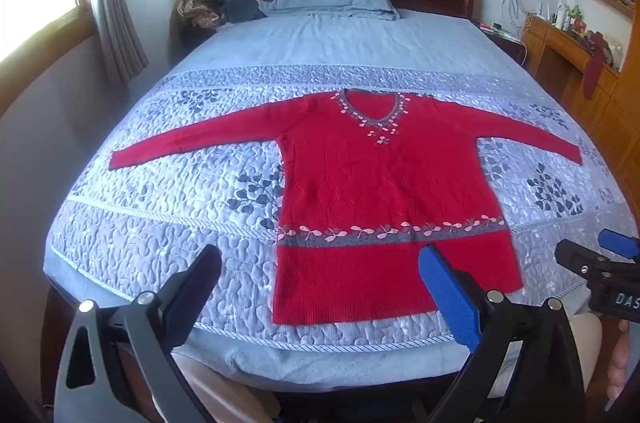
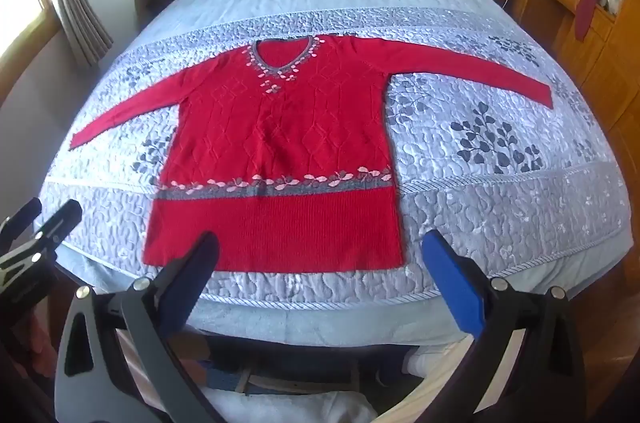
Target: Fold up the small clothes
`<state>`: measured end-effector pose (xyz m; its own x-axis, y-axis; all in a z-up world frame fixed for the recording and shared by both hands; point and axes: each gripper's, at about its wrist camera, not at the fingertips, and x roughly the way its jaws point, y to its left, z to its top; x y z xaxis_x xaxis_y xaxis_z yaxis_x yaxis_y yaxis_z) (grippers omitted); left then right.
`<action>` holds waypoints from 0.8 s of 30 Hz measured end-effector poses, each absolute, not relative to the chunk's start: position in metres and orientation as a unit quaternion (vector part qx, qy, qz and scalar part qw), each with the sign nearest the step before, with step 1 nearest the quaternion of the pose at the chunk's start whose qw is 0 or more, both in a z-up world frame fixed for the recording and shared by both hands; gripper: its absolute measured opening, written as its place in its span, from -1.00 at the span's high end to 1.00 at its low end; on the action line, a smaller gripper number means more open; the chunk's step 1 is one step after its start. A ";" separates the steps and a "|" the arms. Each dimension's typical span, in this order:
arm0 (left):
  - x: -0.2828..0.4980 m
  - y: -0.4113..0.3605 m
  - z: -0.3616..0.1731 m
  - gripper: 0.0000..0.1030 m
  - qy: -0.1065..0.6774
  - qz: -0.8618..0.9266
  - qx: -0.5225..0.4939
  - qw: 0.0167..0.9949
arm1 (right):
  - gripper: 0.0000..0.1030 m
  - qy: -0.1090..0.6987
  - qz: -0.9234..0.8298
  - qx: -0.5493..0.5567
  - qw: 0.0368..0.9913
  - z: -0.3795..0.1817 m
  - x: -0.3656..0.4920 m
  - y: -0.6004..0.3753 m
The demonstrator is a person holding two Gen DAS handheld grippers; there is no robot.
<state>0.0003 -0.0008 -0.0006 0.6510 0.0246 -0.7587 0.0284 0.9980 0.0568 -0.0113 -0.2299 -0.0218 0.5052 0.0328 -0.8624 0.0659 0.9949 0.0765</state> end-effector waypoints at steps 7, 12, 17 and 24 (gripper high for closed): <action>-0.001 0.000 0.007 -0.93 0.416 -0.004 0.029 0.909 | -0.95 0.465 -0.033 0.051 0.883 -0.015 -0.015 -0.232; 0.001 -0.001 0.005 -0.93 0.418 0.000 0.032 0.908 | -0.95 0.464 -0.040 0.051 0.883 -0.013 -0.016 -0.234; 0.001 -0.003 0.005 -0.93 0.413 0.008 0.042 0.910 | -0.95 0.458 -0.043 0.047 0.886 -0.013 -0.016 -0.235; 0.000 -0.003 0.005 -0.93 0.413 0.007 0.043 0.910 | -0.95 0.458 -0.039 0.052 0.887 -0.012 -0.015 -0.236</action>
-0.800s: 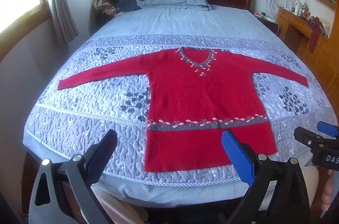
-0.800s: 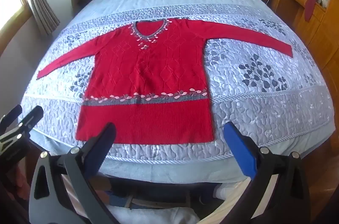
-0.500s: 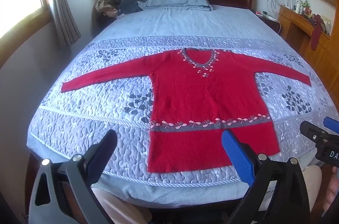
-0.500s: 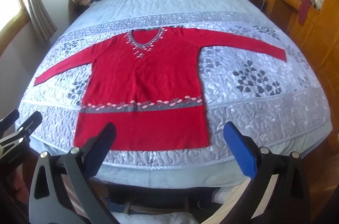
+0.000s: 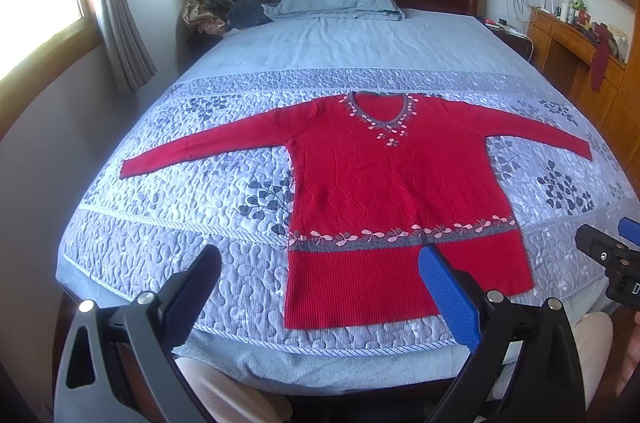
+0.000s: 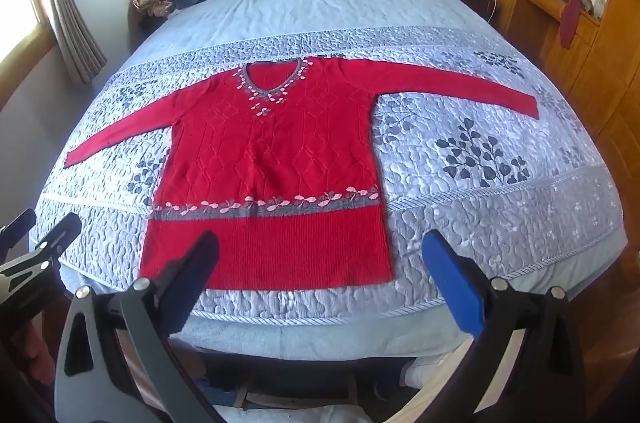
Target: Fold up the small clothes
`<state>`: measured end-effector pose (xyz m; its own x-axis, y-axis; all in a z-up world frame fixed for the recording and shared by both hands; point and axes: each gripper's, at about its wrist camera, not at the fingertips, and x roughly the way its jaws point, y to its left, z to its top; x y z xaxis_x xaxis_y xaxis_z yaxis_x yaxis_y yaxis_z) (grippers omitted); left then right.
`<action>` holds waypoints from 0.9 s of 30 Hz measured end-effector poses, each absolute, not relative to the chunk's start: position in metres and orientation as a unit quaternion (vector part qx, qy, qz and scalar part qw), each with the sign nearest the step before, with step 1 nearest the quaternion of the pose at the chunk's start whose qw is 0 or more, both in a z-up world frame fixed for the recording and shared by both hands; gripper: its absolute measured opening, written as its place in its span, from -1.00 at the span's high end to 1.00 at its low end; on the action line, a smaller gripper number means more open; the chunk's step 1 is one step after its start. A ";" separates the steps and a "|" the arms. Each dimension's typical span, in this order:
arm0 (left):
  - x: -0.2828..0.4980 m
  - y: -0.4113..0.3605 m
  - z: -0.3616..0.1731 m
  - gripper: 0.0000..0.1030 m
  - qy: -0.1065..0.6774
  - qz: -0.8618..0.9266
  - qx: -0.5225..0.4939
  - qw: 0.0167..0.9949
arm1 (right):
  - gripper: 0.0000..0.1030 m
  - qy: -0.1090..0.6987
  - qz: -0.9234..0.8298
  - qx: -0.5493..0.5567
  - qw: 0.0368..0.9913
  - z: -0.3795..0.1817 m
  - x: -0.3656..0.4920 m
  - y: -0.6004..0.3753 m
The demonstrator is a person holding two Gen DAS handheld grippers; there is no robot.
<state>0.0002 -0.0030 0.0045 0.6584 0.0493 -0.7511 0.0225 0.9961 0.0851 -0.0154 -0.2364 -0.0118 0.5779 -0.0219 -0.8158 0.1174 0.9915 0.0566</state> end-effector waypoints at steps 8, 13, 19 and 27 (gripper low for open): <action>0.002 -0.003 0.003 -0.93 0.415 0.009 0.044 0.909 | -0.95 0.460 -0.041 0.052 0.885 -0.013 -0.015 -0.237; 0.003 -0.003 0.002 -0.93 0.415 0.011 0.044 0.909 | -0.95 0.460 -0.042 0.051 0.886 -0.013 -0.015 -0.238; 0.003 -0.003 0.002 -0.93 0.415 0.012 0.044 0.908 | -0.95 0.457 -0.043 0.048 0.887 -0.013 -0.017 -0.238; 0.003 -0.002 0.002 -0.93 0.416 0.013 0.045 0.908 | -0.95 0.458 -0.043 0.048 0.887 -0.014 -0.017 -0.238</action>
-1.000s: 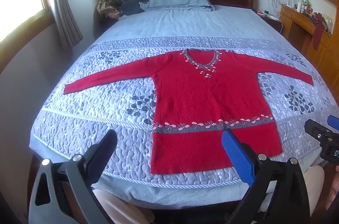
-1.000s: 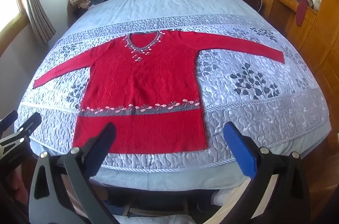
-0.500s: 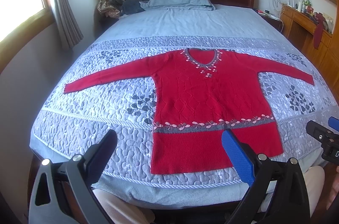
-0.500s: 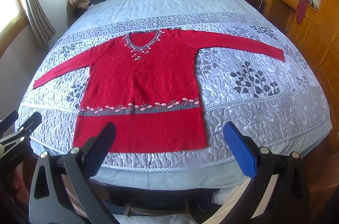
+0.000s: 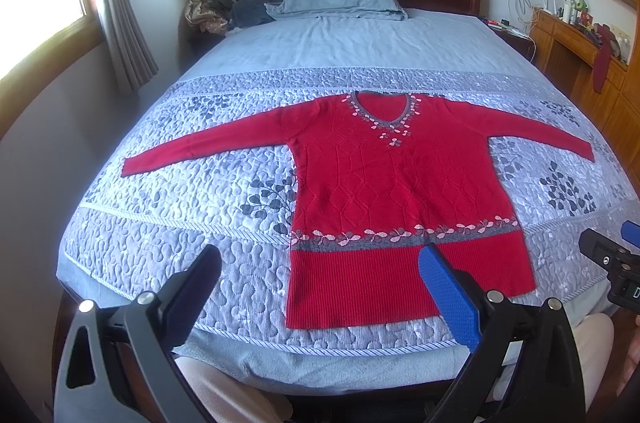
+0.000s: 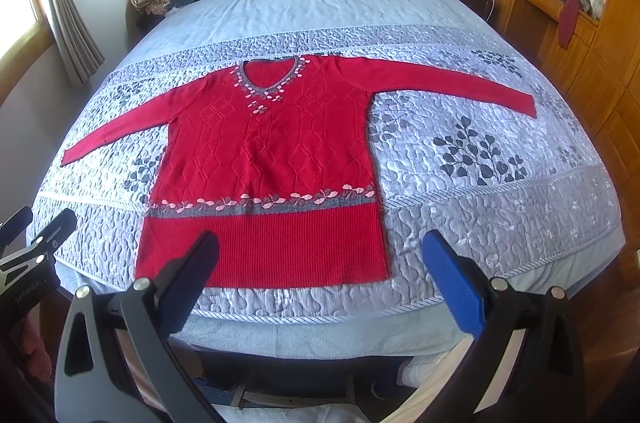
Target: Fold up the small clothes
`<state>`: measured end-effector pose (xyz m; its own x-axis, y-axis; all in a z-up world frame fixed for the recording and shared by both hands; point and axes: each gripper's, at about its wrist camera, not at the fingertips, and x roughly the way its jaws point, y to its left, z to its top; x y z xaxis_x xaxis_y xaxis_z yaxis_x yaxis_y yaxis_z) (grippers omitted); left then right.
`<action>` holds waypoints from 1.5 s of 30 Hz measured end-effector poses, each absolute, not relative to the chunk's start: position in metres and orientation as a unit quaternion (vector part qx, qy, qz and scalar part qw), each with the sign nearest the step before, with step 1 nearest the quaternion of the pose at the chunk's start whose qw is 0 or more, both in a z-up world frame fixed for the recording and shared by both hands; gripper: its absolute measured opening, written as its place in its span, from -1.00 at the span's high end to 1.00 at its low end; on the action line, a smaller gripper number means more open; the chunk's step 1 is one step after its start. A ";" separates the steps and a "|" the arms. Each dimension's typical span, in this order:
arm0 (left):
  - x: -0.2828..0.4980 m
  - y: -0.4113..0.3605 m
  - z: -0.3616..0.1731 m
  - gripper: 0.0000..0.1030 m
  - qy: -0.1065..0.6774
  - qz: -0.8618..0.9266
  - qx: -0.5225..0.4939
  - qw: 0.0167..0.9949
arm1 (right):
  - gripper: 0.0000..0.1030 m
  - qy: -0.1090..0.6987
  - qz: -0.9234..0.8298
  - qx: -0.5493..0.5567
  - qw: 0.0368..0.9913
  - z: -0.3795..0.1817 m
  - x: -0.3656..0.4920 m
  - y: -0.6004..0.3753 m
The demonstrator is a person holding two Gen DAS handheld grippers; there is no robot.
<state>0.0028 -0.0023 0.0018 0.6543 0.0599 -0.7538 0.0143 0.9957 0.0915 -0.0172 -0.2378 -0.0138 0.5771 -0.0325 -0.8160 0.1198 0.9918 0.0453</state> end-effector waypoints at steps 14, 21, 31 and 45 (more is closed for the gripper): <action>0.004 -0.002 0.001 -0.93 0.417 0.014 0.046 0.908 | -0.95 0.458 -0.044 0.047 0.886 -0.016 -0.016 -0.238; 0.004 -0.002 0.001 -0.93 0.417 0.015 0.046 0.908 | -0.95 0.457 -0.045 0.046 0.887 -0.015 -0.016 -0.238; 0.006 -0.001 -0.001 -0.93 0.418 0.016 0.047 0.907 | -0.95 0.459 -0.045 0.046 0.886 -0.016 -0.016 -0.239; 0.008 -0.002 -0.004 -0.93 0.421 0.017 0.049 0.905 | -0.95 0.465 -0.044 0.046 0.883 -0.022 -0.011 -0.240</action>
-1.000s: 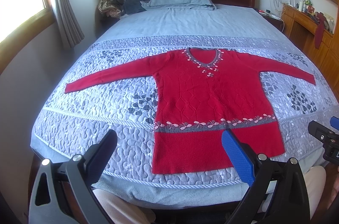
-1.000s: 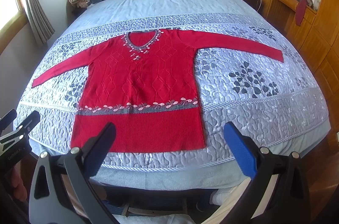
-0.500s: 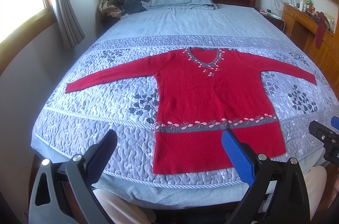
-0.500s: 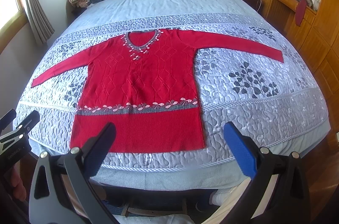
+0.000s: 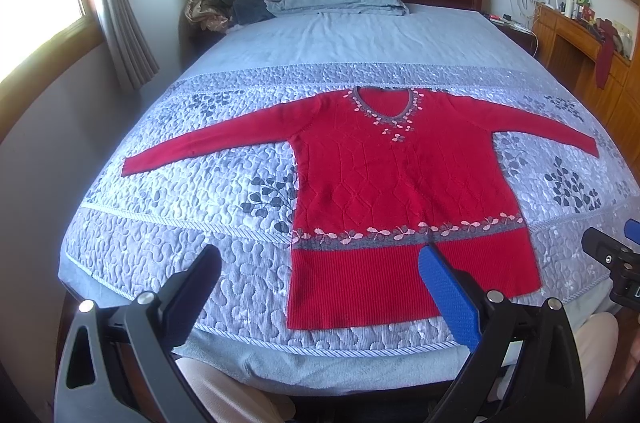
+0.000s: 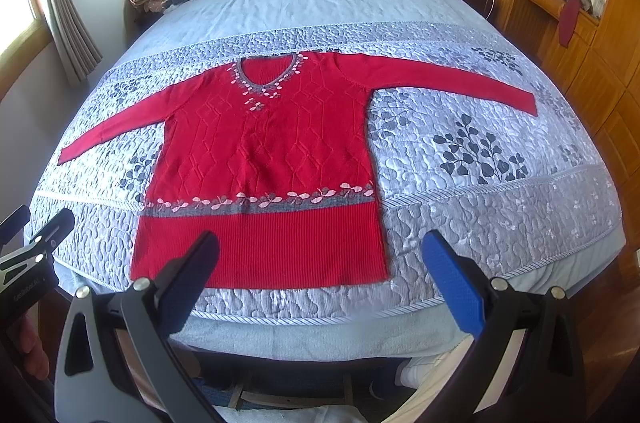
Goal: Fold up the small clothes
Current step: 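Reach down and grasp the red sweater's sleeve cuff with the right gripper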
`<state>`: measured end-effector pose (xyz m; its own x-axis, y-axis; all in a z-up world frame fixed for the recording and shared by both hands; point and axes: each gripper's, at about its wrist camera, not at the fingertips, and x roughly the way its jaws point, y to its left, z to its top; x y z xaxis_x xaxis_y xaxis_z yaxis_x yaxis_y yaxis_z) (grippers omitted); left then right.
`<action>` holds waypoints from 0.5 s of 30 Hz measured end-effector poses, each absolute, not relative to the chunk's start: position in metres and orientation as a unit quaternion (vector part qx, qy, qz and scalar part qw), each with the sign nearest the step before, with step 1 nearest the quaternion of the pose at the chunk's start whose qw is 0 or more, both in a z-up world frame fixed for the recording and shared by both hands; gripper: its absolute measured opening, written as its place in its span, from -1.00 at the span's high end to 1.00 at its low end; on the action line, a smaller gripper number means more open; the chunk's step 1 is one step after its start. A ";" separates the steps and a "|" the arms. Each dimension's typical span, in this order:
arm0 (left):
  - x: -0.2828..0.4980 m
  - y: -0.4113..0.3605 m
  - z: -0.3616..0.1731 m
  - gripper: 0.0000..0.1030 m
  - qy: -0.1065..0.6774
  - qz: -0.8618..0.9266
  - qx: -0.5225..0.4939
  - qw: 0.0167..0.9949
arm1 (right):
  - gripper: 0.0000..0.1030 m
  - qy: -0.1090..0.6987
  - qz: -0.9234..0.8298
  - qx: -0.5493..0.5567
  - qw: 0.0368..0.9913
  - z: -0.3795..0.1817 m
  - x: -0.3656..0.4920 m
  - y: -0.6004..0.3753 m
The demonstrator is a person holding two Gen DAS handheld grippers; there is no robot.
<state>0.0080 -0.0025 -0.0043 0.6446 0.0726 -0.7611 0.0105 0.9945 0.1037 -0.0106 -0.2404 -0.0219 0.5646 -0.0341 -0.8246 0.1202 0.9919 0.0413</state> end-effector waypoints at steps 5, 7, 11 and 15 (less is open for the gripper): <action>0.020 -0.009 -0.013 -0.93 0.431 0.020 0.055 0.901 | -0.95 0.469 -0.038 0.048 0.881 -0.026 0.002 -0.252; 0.031 -0.013 -0.018 -0.93 0.440 0.019 0.055 0.896 | -0.95 0.476 -0.036 0.059 0.877 -0.027 0.014 -0.267; 0.070 -0.032 -0.025 -0.93 0.451 0.016 0.059 0.890 | -0.95 0.474 -0.060 0.069 0.876 -0.023 0.045 -0.318; 0.133 -0.071 -0.028 -0.93 0.455 0.012 0.057 0.889 | -0.95 0.472 -0.107 0.062 0.873 -0.019 0.093 -0.391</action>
<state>0.1334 -0.0706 -0.0284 0.5861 0.0732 -0.8069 0.0313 0.9931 0.1128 0.0933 -0.3912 -0.0191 0.5316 -0.1279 -0.8373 0.2452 0.9694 0.0077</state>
